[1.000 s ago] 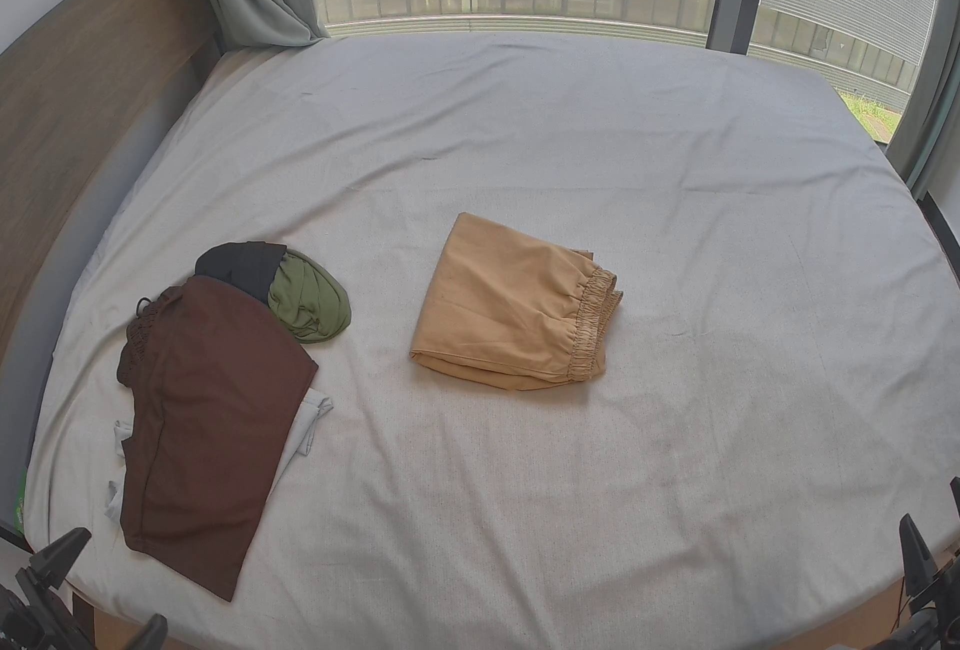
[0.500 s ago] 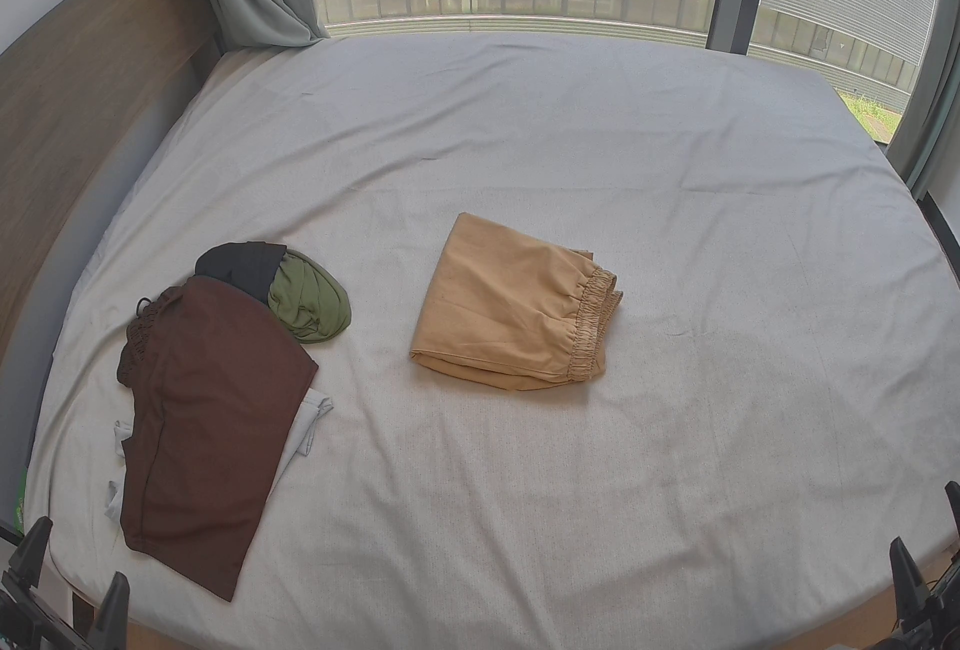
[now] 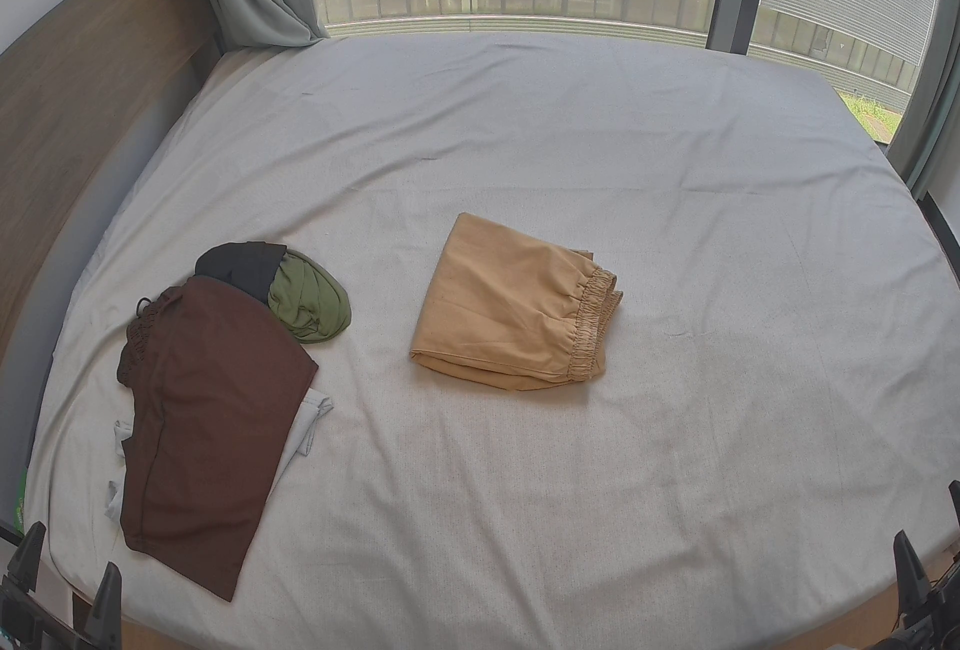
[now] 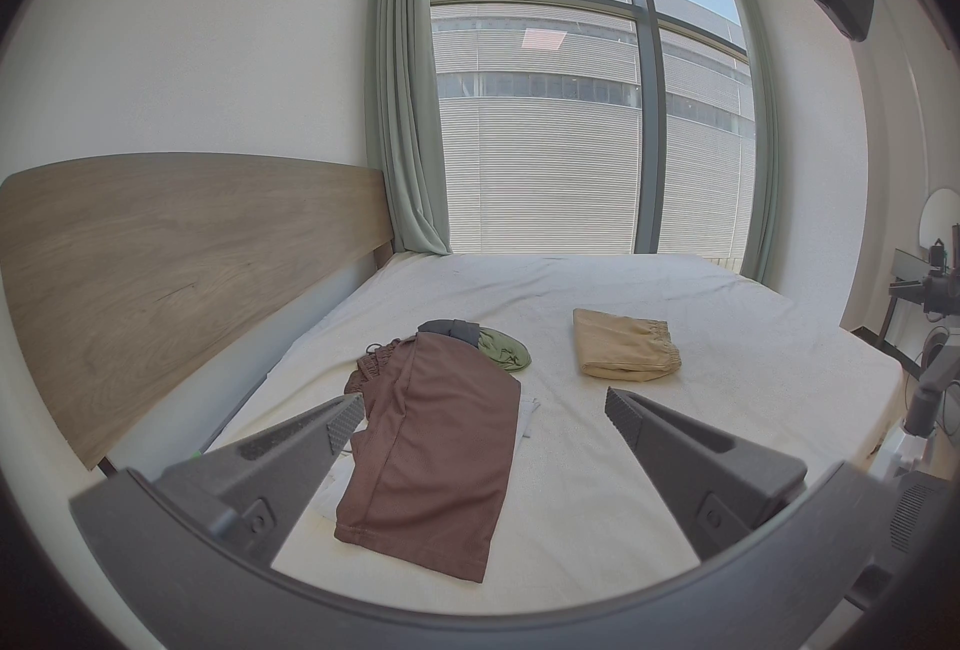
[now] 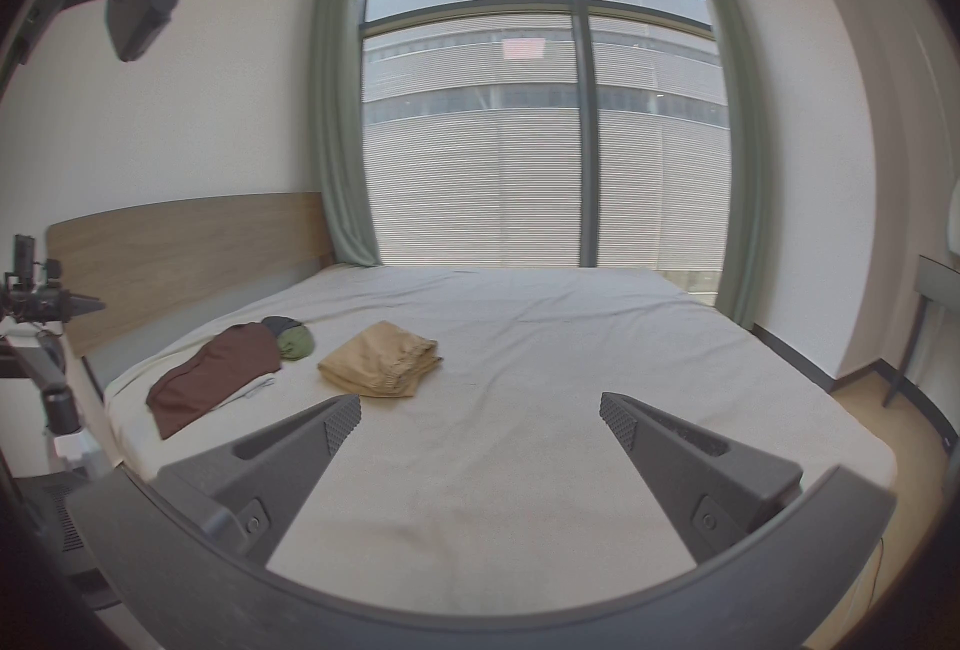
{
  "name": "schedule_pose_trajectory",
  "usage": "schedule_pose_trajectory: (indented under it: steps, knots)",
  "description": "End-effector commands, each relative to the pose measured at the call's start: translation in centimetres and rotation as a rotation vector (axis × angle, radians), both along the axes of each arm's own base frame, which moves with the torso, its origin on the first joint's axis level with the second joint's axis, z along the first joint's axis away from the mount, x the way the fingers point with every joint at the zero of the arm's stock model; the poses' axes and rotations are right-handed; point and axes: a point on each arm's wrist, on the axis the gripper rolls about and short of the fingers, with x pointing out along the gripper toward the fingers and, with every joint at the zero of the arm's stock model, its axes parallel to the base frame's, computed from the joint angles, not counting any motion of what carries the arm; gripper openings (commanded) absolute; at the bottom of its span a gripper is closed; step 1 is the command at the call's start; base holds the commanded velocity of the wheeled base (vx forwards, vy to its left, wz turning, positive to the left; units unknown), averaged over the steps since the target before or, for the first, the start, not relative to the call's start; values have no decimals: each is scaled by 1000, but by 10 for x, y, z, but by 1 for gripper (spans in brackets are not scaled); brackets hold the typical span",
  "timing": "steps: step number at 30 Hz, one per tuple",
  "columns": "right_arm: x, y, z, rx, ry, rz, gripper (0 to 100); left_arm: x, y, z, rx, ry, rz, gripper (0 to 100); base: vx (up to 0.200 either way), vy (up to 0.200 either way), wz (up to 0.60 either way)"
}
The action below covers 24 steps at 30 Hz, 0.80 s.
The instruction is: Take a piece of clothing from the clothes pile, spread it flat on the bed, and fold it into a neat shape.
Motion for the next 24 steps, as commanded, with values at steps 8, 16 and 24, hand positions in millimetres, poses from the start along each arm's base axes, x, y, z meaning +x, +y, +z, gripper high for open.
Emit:
schedule_pose_trajectory:
  steps: [8,16,24]
  knots:
    - [0,1,-4,23,6,30,100,0,0,-6,2,14,5,100,0,0,0]
    - [1,-1,-4,8,3,-42,100,1,0,-6,2,16,5,100,0,0,0]
    - [0,-4,-12,38,84,-163,100,1,0,-6,-1,16,5,100,0,0,0]
